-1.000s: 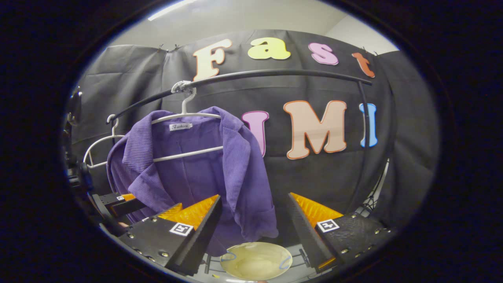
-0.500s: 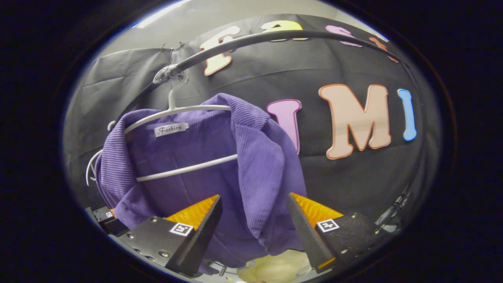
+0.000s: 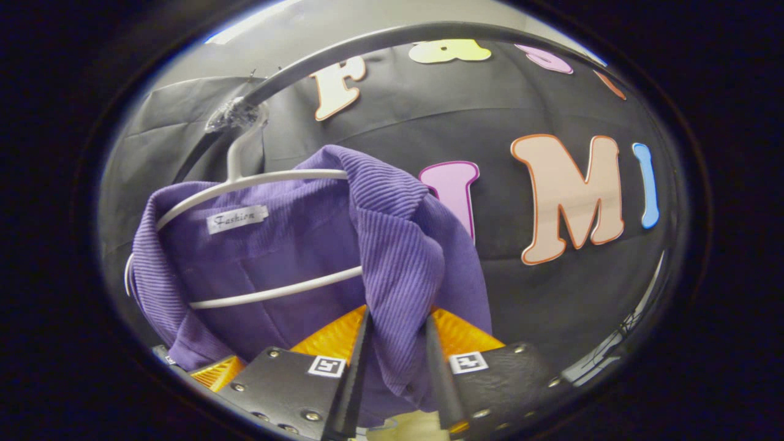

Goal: Grasp the clothes on the hanger with both hands and then place them into the laundry hamper below.

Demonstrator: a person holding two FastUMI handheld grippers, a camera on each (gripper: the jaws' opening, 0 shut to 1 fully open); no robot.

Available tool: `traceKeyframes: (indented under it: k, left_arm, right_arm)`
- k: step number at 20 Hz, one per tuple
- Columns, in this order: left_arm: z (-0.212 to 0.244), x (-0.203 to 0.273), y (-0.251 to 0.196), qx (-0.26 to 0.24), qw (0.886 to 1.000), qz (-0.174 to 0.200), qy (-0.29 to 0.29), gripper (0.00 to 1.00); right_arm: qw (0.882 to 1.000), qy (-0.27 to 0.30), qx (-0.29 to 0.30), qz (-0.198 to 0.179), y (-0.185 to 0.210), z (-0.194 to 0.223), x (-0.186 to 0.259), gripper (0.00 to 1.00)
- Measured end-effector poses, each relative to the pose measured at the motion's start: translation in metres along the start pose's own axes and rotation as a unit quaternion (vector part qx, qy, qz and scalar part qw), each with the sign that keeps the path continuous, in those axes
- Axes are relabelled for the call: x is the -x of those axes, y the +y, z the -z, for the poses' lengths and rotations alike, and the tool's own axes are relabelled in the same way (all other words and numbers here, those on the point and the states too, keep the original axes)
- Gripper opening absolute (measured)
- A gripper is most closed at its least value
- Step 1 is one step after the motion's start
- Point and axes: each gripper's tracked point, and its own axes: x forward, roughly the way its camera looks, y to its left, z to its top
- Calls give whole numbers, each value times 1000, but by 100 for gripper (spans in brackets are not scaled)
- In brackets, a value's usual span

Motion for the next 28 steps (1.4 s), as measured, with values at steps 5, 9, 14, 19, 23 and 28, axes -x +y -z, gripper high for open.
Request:
traceKeyframes:
  k: [5, 9, 14, 19, 23, 28]
  left_arm:
    - [-1, 3, -5, 15, 999, 7, 33, 0]
    - [-11, 33, -6, 28, 998, 44, 35, 1]
    - [-30, 78, 12, 58, 994, 79, 42, 0]
    - [-64, 117, 64, 76, 995, 53, 33, 0]
    - [-76, 124, 124, 62, 997, 5, 38, 2]
    - [-93, 105, 170, 39, 999, -28, 18, 2]
  right_arm:
    - [1000, 6, -24, -14, 7, -6, -5, 15]
    - [998, 24, -48, -34, 13, -2, 15, 0]
    - [998, 32, -44, -42, 12, -12, 46, 8]
    - [1000, 14, 10, -22, 9, -31, 72, 0]
    - [996, 1, 85, 20, -1, -42, 66, 0]
    - [989, -29, 125, 70, -8, -59, 52, 4]
